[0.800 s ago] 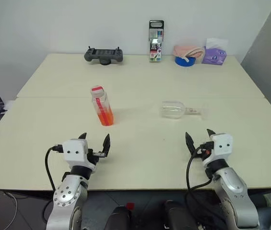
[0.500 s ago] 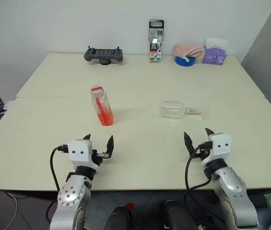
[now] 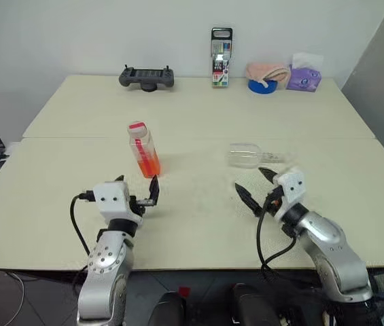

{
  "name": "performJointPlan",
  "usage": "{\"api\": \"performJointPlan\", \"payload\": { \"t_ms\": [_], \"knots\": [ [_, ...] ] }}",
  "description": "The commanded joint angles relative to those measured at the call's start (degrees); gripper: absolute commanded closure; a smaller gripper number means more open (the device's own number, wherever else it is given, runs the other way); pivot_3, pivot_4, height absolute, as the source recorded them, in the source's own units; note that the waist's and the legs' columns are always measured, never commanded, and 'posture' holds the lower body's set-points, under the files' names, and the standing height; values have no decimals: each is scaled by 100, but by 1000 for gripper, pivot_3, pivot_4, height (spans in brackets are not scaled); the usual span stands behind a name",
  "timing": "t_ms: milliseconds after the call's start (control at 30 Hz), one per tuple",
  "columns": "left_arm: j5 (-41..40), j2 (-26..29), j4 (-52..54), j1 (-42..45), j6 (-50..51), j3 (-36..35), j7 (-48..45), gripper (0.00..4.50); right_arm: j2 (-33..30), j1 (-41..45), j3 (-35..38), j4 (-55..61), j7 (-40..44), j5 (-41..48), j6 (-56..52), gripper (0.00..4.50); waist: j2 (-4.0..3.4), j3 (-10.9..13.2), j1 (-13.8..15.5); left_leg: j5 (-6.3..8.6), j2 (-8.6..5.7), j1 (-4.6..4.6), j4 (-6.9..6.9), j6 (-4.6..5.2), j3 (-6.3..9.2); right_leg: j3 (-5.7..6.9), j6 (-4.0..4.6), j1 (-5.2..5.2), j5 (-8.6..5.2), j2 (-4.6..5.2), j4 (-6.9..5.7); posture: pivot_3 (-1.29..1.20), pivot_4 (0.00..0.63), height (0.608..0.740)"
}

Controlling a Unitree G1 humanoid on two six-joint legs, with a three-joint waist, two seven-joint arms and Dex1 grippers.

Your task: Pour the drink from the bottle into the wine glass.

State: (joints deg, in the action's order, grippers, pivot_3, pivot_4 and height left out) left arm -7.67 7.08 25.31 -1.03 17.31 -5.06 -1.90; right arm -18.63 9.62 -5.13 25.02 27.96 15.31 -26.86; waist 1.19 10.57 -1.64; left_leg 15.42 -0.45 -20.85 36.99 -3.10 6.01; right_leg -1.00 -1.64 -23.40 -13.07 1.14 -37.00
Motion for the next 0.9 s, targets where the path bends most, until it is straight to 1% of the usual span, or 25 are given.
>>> {"api": "performJointPlan", "payload": {
  "t_ms": [33,167,267,400,633,900],
  "knots": [
    [271,160,-295,592,-54,-33,84,39,-175,751,-188,143,480,430,-572,0,0,0,-1,-1,0,0,1,0,4,4,3,1,2,-2,0,0,150,740],
    [270,92,-733,1180,-133,-169,240,39,-234,1448,-133,-123,679,623,-792,0,1,0,0,0,0,-2,-2,0,9,8,1,6,2,-3,7,0,150,740],
    [266,116,-1135,1561,-239,-233,250,39,-203,1772,-71,-327,708,671,-790,0,1,0,3,0,-1,-7,-3,-1,8,8,1,3,2,-1,12,0,150,740],
    [287,167,-1607,1881,-474,-282,220,39,-233,1912,-100,-471,795,663,-680,0,1,0,5,0,-1,-7,-4,-1,8,7,1,3,2,1,12,0,150,740],
    [293,316,-2527,2399,-975,-286,73,39,-101,2154,-90,-696,874,724,-553,0,1,0,2,0,0,-4,-2,-1,8,8,0,2,2,0,5,0,150,740],
    [336,344,-3211,2818,-1381,-182,-109,39,-66,2226,-196,-801,923,648,-469,0,1,0,3,0,0,-7,-3,-2,8,7,0,0,2,1,8,0,150,740]
  ]
}}
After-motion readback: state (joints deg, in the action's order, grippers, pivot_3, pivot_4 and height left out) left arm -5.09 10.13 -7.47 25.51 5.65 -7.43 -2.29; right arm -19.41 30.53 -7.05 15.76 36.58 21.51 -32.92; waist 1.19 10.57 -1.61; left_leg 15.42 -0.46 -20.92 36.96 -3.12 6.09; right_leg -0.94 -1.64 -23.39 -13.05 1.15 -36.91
